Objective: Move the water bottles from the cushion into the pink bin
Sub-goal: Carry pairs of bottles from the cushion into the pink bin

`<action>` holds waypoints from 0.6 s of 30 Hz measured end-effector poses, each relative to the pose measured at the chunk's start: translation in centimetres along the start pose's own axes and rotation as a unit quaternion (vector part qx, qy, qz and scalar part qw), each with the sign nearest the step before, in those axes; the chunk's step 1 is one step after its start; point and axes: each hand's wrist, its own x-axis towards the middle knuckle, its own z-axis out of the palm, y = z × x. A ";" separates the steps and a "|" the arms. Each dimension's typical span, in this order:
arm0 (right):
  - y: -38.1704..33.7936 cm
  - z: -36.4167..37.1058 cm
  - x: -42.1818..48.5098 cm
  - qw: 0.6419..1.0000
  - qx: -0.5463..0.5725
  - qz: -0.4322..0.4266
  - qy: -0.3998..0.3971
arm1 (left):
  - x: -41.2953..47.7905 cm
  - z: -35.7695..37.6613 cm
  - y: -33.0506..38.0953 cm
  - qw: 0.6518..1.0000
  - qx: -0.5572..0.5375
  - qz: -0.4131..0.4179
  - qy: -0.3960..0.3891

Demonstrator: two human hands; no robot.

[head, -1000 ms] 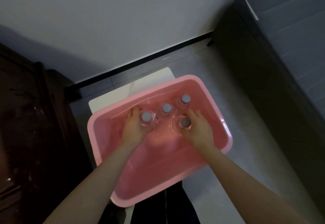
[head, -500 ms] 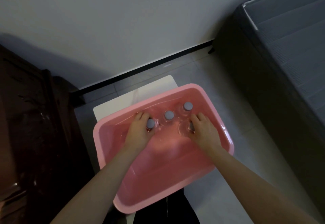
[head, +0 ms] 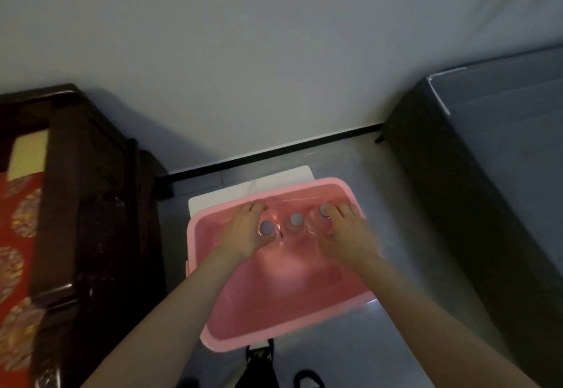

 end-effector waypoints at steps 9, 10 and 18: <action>-7.6 -11.5 -3.6 0.971 0.118 -0.166 0.124 | -15.6 -13.2 3.7 0.965 0.015 -0.076 0.250; -9.2 -12.2 -4.3 0.966 0.127 -0.185 0.128 | -18.2 -14.5 3.6 0.954 0.019 -0.093 0.283; -27.0 -13.1 -12.0 0.906 0.124 -0.392 0.095 | -42.1 -20.6 0.9 0.834 0.060 -0.263 0.480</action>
